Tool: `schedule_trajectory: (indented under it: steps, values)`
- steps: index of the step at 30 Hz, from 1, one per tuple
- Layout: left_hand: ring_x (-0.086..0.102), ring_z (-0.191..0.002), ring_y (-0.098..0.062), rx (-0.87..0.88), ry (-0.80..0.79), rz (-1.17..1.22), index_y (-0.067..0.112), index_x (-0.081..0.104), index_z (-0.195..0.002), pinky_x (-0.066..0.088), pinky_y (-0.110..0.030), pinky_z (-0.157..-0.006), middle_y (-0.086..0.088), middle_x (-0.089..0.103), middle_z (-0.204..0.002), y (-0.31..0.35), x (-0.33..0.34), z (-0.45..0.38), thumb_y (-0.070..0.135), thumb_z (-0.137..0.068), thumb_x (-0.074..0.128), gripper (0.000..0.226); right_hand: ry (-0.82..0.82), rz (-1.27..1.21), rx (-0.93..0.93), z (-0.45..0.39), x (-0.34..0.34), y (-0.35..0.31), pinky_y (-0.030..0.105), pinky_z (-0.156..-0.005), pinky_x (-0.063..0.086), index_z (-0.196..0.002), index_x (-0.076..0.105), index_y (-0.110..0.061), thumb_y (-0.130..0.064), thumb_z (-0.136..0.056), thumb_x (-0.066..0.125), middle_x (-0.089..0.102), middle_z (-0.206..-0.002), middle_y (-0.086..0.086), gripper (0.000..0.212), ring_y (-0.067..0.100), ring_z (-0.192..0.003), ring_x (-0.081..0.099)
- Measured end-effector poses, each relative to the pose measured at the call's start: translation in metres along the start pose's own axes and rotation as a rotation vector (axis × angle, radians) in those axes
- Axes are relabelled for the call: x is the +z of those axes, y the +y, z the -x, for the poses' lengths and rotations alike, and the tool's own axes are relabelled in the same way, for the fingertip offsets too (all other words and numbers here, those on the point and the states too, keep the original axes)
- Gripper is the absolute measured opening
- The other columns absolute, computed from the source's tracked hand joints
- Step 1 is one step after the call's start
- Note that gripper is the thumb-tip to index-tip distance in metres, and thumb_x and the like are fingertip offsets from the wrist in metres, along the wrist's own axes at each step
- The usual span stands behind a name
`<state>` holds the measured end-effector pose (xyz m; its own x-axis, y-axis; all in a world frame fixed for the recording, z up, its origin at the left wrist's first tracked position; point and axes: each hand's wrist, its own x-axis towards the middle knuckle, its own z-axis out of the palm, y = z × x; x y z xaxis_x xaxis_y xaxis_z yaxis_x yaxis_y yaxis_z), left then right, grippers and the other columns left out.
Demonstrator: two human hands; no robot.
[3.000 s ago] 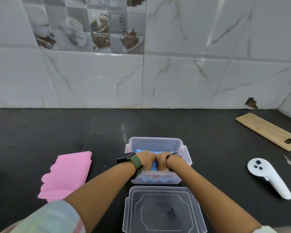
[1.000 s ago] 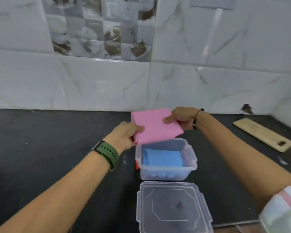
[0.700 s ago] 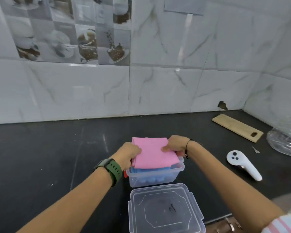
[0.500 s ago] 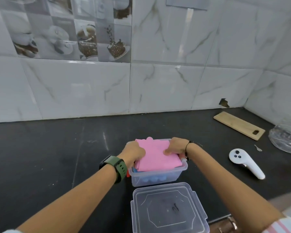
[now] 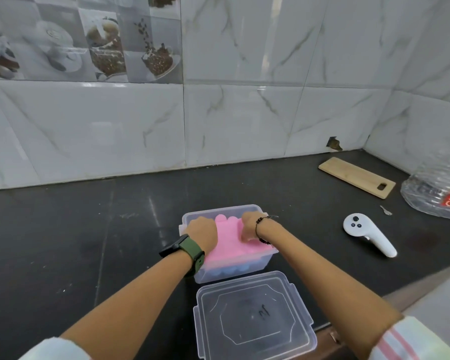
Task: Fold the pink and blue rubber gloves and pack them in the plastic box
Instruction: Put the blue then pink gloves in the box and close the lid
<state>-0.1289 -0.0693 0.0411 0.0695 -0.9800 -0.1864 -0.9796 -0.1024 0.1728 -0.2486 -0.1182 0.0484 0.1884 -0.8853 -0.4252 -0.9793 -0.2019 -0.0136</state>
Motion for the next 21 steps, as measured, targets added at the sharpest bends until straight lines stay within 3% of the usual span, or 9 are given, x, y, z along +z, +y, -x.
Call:
schedule_trajectory:
  steps: [5, 8, 10, 13, 15, 16, 18, 19, 21]
  values:
    - [0.056, -0.116, -0.026, 0.005, 0.048, -0.097, 0.007, 0.058, -0.117, 0.045, -0.033, -0.094, -0.009, 0.059, -0.124, 0.002, 0.002, 0.004, 0.004, -0.096, 0.034, 0.032, 0.076, -0.013, -0.009, 0.012, 0.000, 0.002, 0.029, -0.075, 0.045, -0.082, 0.057, -0.006, -0.016, -0.088, 0.054, 0.059, -0.084, 0.008, 0.012, 0.029, -0.095, 0.060]
    - [0.060, -0.107, -0.032, 0.015, 0.255, -0.073, 0.003, 0.058, -0.106, 0.049, -0.037, -0.083, -0.013, 0.063, -0.113, 0.000, -0.005, 0.016, 0.008, -0.095, 0.035, 0.026, 0.267, -0.109, -0.067, 0.035, -0.001, 0.013, 0.028, -0.071, 0.039, -0.086, 0.056, -0.005, -0.024, -0.088, 0.057, 0.064, -0.106, 0.014, 0.019, 0.030, -0.100, 0.060]
    - [0.063, -0.101, -0.031, 0.060, 0.343, -0.086, 0.006, 0.051, -0.109, 0.050, -0.035, -0.076, -0.012, 0.063, -0.110, -0.006, -0.008, 0.031, 0.013, -0.095, 0.037, 0.021, 0.411, -0.137, -0.134, 0.056, 0.007, 0.024, 0.027, -0.072, 0.036, -0.101, 0.058, -0.003, -0.018, -0.090, 0.052, 0.062, -0.112, 0.015, 0.019, 0.030, -0.101, 0.058]
    - [0.067, -0.076, -0.025, 0.322, 0.456, -0.148, 0.005, 0.056, -0.106, 0.054, -0.029, -0.060, -0.010, 0.065, -0.096, -0.022, 0.004, 0.064, 0.005, -0.076, 0.066, 0.032, 0.592, -0.215, -0.367, 0.087, 0.034, 0.045, 0.031, -0.088, 0.044, -0.118, 0.060, -0.006, -0.005, -0.089, 0.051, 0.064, -0.114, 0.013, 0.031, 0.029, -0.104, 0.059]
    - [0.067, -0.058, -0.023, 0.651, 0.616, -0.253, 0.003, 0.066, -0.086, 0.056, -0.025, -0.051, -0.009, 0.069, -0.074, -0.036, 0.026, 0.083, -0.004, -0.060, 0.070, 0.027, 0.648, -0.211, -0.567, 0.106, 0.052, 0.056, 0.035, -0.083, 0.052, -0.105, 0.067, -0.002, 0.008, -0.081, 0.055, 0.069, -0.100, 0.014, 0.029, 0.030, -0.092, 0.064]
    - [0.071, -0.063, -0.024, 0.804, 0.685, -0.318, 0.003, 0.069, -0.085, 0.060, -0.028, -0.062, -0.008, 0.073, -0.074, -0.044, 0.038, 0.091, -0.005, -0.070, 0.059, 0.020, 0.652, -0.188, -0.634, 0.113, 0.062, 0.060, 0.035, -0.076, 0.055, -0.097, 0.070, -0.001, 0.014, -0.076, 0.058, 0.070, -0.092, 0.014, 0.029, 0.031, -0.085, 0.066]
    - [0.074, -0.083, -0.025, 1.001, 0.725, -0.316, 0.004, 0.077, -0.085, 0.056, -0.035, -0.088, -0.008, 0.077, -0.084, -0.057, 0.059, 0.098, -0.006, -0.093, 0.029, 0.050, 0.596, -0.135, -0.696, 0.119, 0.082, 0.063, 0.036, -0.066, 0.057, -0.088, 0.071, 0.001, 0.020, -0.068, 0.062, 0.070, -0.084, 0.016, 0.029, 0.033, -0.077, 0.067]
    - [0.074, -0.088, -0.024, 1.032, 0.683, -0.306, 0.005, 0.078, -0.085, 0.053, -0.037, -0.091, -0.008, 0.077, -0.088, -0.061, 0.066, 0.102, -0.004, -0.097, 0.019, 0.061, 0.561, -0.109, -0.721, 0.120, 0.091, 0.064, 0.038, -0.064, 0.057, -0.087, 0.071, 0.003, 0.020, -0.067, 0.063, 0.069, -0.082, 0.017, 0.027, 0.034, -0.075, 0.067]
    - [0.073, -0.092, -0.023, 1.095, 0.572, -0.317, 0.006, 0.078, -0.087, 0.055, -0.037, -0.089, -0.007, 0.077, -0.092, -0.068, 0.079, 0.107, -0.002, -0.096, 0.018, 0.062, 0.506, -0.067, -0.773, 0.122, 0.105, 0.067, 0.038, -0.065, 0.058, -0.084, 0.072, 0.004, 0.019, -0.065, 0.066, 0.070, -0.080, 0.018, 0.025, 0.035, -0.074, 0.067]
